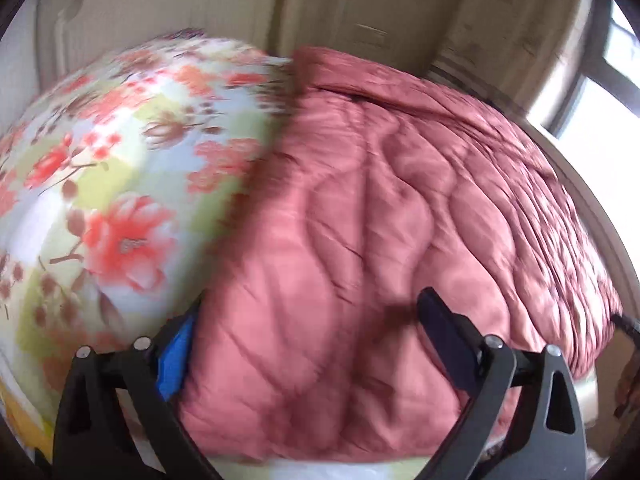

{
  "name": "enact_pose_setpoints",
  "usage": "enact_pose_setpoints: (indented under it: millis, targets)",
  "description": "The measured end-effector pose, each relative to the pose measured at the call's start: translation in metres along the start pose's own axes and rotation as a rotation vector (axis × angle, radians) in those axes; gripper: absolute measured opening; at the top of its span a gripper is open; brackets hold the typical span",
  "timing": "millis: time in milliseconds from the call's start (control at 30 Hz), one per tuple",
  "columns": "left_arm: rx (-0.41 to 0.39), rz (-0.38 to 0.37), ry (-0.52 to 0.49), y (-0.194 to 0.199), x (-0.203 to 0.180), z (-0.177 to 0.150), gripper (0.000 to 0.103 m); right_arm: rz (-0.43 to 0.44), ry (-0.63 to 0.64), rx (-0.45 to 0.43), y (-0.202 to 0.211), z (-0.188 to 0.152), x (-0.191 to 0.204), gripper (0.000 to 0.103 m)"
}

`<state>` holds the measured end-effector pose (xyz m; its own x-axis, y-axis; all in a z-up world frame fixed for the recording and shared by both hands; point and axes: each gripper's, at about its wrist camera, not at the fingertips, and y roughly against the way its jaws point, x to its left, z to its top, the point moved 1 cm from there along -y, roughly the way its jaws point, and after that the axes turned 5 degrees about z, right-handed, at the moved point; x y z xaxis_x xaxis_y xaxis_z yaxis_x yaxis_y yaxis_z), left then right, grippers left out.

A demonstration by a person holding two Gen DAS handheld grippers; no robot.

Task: Fold large clothes
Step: 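Grasp the hem with both grippers and lift it toward the collar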

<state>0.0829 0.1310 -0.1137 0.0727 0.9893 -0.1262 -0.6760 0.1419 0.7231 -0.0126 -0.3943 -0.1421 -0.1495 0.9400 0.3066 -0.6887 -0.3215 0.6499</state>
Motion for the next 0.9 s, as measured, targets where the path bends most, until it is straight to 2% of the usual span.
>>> enact_pose_setpoints:
  millis: [67, 167, 367, 467, 600, 633, 667, 700, 733, 767, 800, 900]
  targets:
    - [0.000, -0.040, -0.045, 0.005, -0.018, -0.006, 0.083, 0.044, 0.031, 0.003, -0.008, -0.001, 0.015, 0.070]
    - [-0.006, -0.053, -0.061, 0.006, -0.028, -0.008, 0.081, 0.071, 0.069, -0.007, -0.024, 0.004, 0.038, 0.062]
    - [-0.020, -0.026, 0.024, 0.007, 0.004, -0.010, 0.083, 0.092, 0.039, -0.017, -0.025, 0.006, 0.034, 0.061]
    - [-0.022, -0.063, 0.066, 0.012, 0.015, -0.012, 0.086, 0.110, -0.010, -0.030, -0.018, 0.004, 0.019, 0.061]
    - [-0.004, -0.117, 0.052, 0.012, -0.002, -0.014, 0.082, 0.122, -0.036, -0.056, -0.022, 0.004, 0.018, 0.062]
    - [0.000, -0.150, 0.043, 0.011, -0.011, -0.013, 0.077, 0.122, -0.026, -0.060, -0.025, 0.005, 0.021, 0.062]
    - [0.005, -0.160, 0.034, 0.010, -0.018, -0.012, 0.061, 0.118, -0.011, -0.068, -0.029, 0.007, 0.025, 0.061]
    - [0.009, -0.158, 0.025, 0.008, -0.024, -0.012, 0.039, 0.110, -0.006, -0.080, -0.032, 0.008, 0.028, 0.057]
    - [0.019, -0.175, 0.022, 0.004, -0.029, -0.010, 0.028, 0.117, -0.013, -0.078, -0.035, 0.008, 0.029, 0.032]
    - [0.017, -0.193, 0.033, 0.004, -0.030, -0.009, 0.023, 0.143, -0.040, -0.069, -0.041, 0.009, 0.029, 0.024]
    - [-0.006, -0.195, 0.045, 0.007, -0.029, -0.008, 0.019, 0.144, -0.053, -0.080, -0.042, 0.009, 0.030, 0.022]
    - [-0.107, -0.226, 0.045, 0.043, -0.027, -0.006, 0.016, 0.157, -0.037, -0.087, -0.031, 0.009, 0.035, 0.016]
